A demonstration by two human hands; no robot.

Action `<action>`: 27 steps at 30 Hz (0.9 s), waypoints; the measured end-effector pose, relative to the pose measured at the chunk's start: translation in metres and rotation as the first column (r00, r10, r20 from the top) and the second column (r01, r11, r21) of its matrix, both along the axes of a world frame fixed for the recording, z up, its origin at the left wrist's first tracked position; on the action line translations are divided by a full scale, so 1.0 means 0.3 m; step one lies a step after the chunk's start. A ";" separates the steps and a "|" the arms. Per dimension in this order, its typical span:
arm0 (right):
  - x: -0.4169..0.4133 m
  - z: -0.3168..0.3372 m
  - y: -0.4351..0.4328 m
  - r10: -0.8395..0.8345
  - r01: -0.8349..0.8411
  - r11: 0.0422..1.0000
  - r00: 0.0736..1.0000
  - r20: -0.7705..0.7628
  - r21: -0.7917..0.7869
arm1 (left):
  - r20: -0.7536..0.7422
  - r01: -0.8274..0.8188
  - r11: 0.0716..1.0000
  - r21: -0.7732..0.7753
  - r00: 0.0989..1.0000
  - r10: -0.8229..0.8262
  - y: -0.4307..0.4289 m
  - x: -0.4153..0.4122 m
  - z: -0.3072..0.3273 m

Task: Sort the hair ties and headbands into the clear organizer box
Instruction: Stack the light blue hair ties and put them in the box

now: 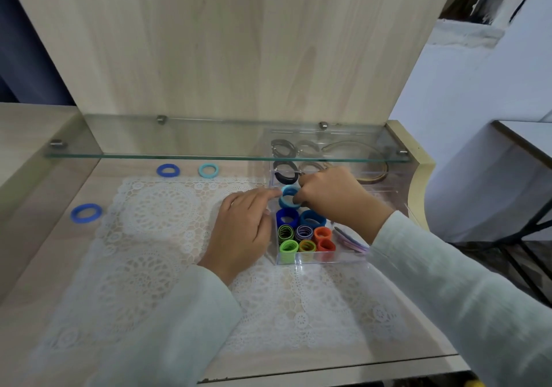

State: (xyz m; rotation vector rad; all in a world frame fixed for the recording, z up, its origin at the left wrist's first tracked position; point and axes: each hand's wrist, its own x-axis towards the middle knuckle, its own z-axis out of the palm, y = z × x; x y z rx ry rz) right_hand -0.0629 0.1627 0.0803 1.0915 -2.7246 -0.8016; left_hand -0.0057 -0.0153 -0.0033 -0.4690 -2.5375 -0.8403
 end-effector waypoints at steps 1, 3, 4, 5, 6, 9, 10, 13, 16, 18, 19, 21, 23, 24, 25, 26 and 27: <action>0.000 0.002 -0.006 -0.008 0.008 1.000 1.000 0.015 0.010 | -0.006 0.000 1.000 0.001 1.000 0.000 -0.001 0.000 0.001; -0.002 0.007 -0.016 -0.020 0.020 1.000 0.999 0.034 0.017 | -0.013 -0.003 1.000 0.011 1.000 0.004 -0.003 0.000 0.002; -0.005 0.008 -0.019 -0.029 0.028 0.999 0.999 0.043 0.014 | -0.015 -0.004 1.000 0.014 1.000 0.005 -0.002 0.000 0.003; -0.006 0.009 -0.023 -0.038 0.038 0.999 0.998 0.054 0.014 | -0.017 -0.004 1.000 0.014 1.000 0.004 -0.002 0.001 0.004; -0.007 0.011 -0.026 -0.044 0.043 0.999 0.997 0.065 0.016 | -0.020 -0.003 1.000 0.012 1.000 0.003 -0.001 0.001 0.004; -0.007 0.019 -0.038 -0.056 0.055 0.998 0.995 0.079 0.020 | -0.023 -0.004 1.000 0.014 1.000 0.005 -0.001 0.002 0.004; -0.008 0.020 -0.042 -0.060 0.059 0.998 0.995 0.081 0.017 | -0.021 -0.007 1.000 0.016 1.000 0.007 -0.002 0.002 0.004; -0.008 0.024 -0.043 -0.067 0.067 0.998 0.994 0.091 -0.003 | -0.023 -0.006 1.000 0.018 1.000 0.007 -0.002 0.002 0.005; -0.002 0.035 -0.036 -0.063 0.067 0.997 0.994 0.089 -0.037 | -0.019 -0.002 1.000 0.008 1.000 0.002 -0.001 0.003 0.006; 0.004 0.041 -0.029 -0.046 0.051 0.997 0.995 0.092 -0.057 | -0.019 0.001 1.000 0.009 1.000 -0.001 -0.001 0.003 0.007; 0.008 0.044 -0.026 -0.036 0.042 0.997 0.995 0.091 -0.068 | -0.022 0.002 1.000 0.011 1.000 -0.002 -0.001 0.004 0.007; 0.012 0.048 -0.018 -0.027 0.036 0.995 0.995 0.093 -0.094 | -0.028 0.004 1.000 0.010 1.000 -0.004 -0.002 0.005 0.007; 0.016 0.047 -0.007 -0.030 0.043 0.990 0.995 0.095 -0.137 | -0.029 0.008 1.000 0.004 1.000 -0.008 -0.003 0.005 0.009; 0.020 0.048 -0.001 -0.037 0.054 0.983 0.994 0.099 -0.176 | -0.029 0.010 1.000 0.000 1.000 -0.010 -0.004 0.006 0.009; 0.024 0.050 0.004 -0.047 0.070 0.971 0.993 0.106 -0.226 | -0.029 0.012 1.000 -0.002 1.000 -0.012 -0.004 0.007 0.010; 0.030 0.049 0.010 -0.060 0.089 0.955 0.992 0.110 -0.281 | -0.029 0.015 1.000 -0.002 0.999 -0.015 -0.005 0.007 0.010; 0.035 0.045 0.014 -0.073 0.105 0.938 0.992 0.108 -0.331 | -0.030 0.018 1.000 -0.004 0.999 -0.019 -0.005 0.007 0.010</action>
